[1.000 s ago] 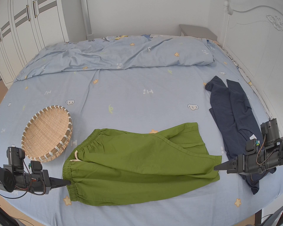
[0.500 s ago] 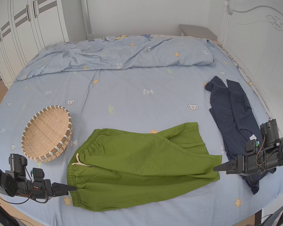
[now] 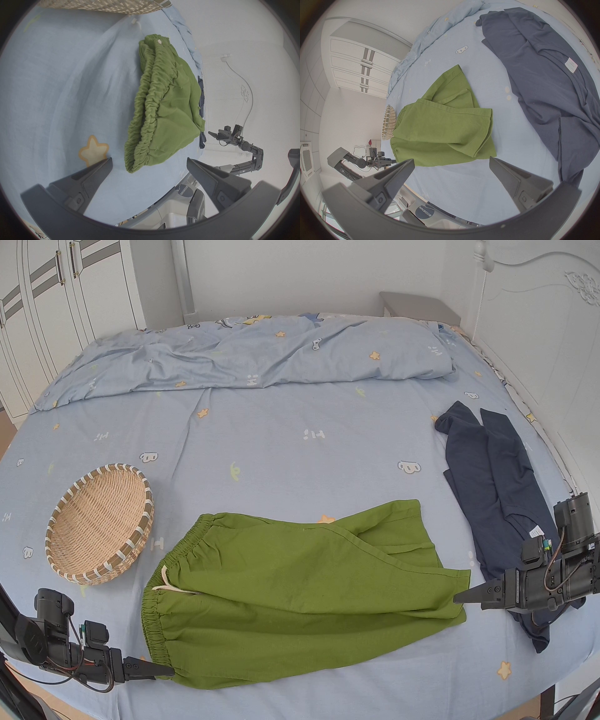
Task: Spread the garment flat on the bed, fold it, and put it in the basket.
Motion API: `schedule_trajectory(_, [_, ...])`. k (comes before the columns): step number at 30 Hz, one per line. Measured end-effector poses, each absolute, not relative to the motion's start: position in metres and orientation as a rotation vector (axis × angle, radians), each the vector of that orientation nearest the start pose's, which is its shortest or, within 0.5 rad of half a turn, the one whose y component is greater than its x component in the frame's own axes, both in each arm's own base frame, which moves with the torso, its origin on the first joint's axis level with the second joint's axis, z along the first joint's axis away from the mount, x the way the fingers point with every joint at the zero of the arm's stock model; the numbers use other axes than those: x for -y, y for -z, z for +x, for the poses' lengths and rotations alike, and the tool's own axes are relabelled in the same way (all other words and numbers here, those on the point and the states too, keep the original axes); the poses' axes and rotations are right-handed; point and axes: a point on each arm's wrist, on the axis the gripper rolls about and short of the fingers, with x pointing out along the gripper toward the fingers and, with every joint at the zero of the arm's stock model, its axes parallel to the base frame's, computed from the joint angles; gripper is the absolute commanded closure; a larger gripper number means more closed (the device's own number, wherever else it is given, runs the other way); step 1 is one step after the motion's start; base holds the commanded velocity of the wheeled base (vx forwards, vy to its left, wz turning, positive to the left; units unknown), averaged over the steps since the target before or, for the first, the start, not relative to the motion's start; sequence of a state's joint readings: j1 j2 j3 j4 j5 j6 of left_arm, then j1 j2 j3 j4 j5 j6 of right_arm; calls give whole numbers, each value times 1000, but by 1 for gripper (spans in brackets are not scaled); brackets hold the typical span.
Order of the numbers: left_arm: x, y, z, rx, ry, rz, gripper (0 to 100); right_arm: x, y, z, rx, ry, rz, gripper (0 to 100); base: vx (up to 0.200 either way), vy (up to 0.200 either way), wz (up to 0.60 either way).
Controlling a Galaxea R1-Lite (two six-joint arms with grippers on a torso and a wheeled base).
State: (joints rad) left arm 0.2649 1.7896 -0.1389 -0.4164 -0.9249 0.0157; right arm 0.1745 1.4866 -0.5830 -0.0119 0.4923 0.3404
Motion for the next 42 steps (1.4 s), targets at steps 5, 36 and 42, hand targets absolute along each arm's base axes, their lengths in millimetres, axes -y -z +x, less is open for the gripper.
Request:
schedule_trajectory(5, [-25, -24, 162, -1030, 582, -692, 100, -46, -131, 200, -995, -463, 449, 0, 0, 0, 0])
schedule_trajectory(36, [-50, -24, 168, -950, 515, -765, 100, -41, -96, 188, -1128, -445, 406, 0, 0, 0, 0])
schedule_trajectory(42, [-50, -25, 166, -941, 517, -767, 100, -39, -77, 198, -1137, -480, 346, 0, 0, 0, 0])
